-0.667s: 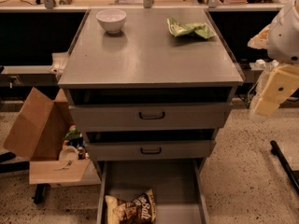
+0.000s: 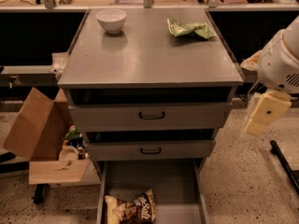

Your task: Pick brown chip bag from bottom drawer and place on counter

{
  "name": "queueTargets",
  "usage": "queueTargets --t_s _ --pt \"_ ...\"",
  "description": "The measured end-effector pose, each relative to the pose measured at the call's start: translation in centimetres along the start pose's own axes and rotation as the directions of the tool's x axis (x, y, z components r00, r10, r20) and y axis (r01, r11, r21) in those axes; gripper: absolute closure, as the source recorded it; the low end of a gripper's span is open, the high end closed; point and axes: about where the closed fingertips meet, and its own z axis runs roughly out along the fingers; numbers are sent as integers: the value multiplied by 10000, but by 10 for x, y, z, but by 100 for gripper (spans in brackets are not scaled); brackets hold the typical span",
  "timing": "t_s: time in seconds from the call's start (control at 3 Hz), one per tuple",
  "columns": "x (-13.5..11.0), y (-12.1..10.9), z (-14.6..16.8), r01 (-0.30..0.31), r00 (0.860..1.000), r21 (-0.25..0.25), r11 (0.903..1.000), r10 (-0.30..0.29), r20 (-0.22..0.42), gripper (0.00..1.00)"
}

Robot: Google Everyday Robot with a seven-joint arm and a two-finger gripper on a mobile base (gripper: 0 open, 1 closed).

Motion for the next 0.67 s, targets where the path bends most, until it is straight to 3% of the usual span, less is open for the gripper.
queueTargets --t_s 0.67 --pt "1 5 12 182 9997 -130 9998 -180 181 0"
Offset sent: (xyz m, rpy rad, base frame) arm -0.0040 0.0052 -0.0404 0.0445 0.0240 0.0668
